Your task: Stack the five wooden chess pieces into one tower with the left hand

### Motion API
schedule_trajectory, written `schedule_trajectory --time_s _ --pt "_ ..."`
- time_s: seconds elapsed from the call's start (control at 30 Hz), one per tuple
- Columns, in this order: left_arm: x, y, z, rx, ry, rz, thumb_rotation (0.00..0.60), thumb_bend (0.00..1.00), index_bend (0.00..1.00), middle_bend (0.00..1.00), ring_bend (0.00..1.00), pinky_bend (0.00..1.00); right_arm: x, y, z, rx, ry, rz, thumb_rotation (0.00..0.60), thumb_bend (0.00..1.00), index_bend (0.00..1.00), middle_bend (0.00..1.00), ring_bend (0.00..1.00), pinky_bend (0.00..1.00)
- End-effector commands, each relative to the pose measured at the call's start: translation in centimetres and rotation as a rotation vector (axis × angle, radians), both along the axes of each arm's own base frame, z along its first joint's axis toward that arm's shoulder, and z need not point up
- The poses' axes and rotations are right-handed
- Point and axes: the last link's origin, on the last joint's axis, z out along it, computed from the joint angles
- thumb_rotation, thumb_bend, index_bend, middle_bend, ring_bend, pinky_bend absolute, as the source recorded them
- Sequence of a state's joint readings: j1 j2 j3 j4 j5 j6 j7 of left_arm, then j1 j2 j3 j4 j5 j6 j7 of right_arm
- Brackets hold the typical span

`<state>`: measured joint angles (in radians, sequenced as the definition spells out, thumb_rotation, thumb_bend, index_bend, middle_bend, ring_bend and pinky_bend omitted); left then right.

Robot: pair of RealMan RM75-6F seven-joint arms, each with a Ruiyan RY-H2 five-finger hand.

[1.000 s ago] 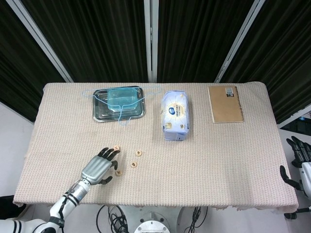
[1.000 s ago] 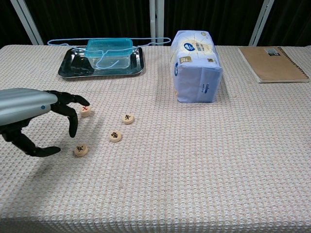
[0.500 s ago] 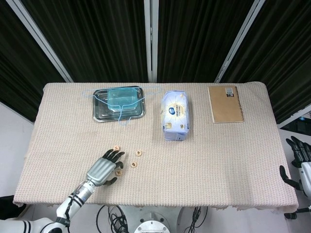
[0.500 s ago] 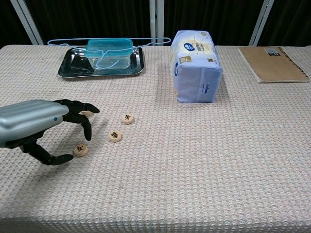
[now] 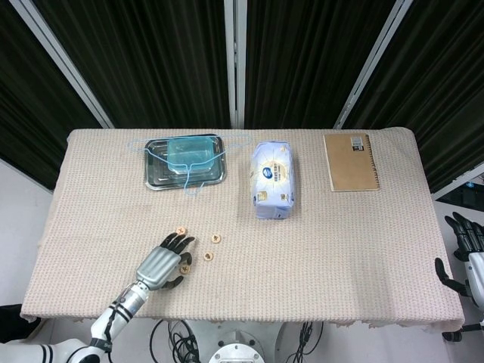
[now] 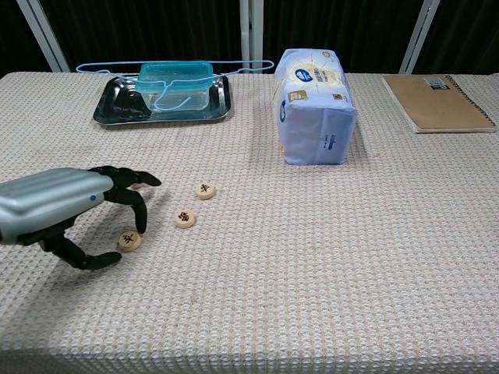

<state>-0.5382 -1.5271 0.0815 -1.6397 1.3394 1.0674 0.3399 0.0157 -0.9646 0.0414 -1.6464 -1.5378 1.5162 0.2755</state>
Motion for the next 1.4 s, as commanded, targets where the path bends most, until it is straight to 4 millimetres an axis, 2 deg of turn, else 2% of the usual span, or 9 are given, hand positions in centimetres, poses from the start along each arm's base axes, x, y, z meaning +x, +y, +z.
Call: schedule_trajectory --time_s 0.03,0.43,0.77,0.9,1.17,1.4 --pt "0.0 0.0 -0.1 0.000 -0.004 0.001 0.600 0.31 0.43 0.05 0.00 0.00 0.0 0.0 0.0 0.001 0.001 0.000 0.600 0.41 0.00 0.00 0.00 0.00" --pt "-0.2 0.2 -0.5 0.006 -0.017 0.006 0.600 0.31 0.47 0.06 0.00 0.00 0.0 -0.1 -0.1 0.001 0.003 -0.002 0.600 0.41 0.00 0.00 0.00 0.00" --pt "1.0 0.7 0.4 0.032 -0.023 -0.030 0.600 0.31 0.50 0.07 0.00 0.00 0.0 0.0 -0.1 0.002 0.003 -0.002 0.600 0.41 0.00 0.00 0.00 0.00" --pt "1.9 1.8 1.1 0.042 -0.005 -0.043 0.600 0.31 0.50 0.07 0.00 0.00 0.0 0.0 -0.1 0.001 0.002 -0.003 0.600 0.41 0.00 0.00 0.00 0.00" --pt "3.5 6.3 2.6 0.090 -0.016 0.016 0.600 0.31 0.50 0.07 0.00 0.00 -0.1 -0.1 0.0 0.006 -0.001 -0.007 0.600 0.41 0.00 0.00 0.00 0.00" --pt "4.3 8.1 3.1 0.096 -0.009 0.042 0.600 0.31 0.50 0.07 0.00 0.00 -0.2 -0.3 0.0 0.003 -0.004 -0.013 0.600 0.41 0.00 0.00 0.00 0.00"
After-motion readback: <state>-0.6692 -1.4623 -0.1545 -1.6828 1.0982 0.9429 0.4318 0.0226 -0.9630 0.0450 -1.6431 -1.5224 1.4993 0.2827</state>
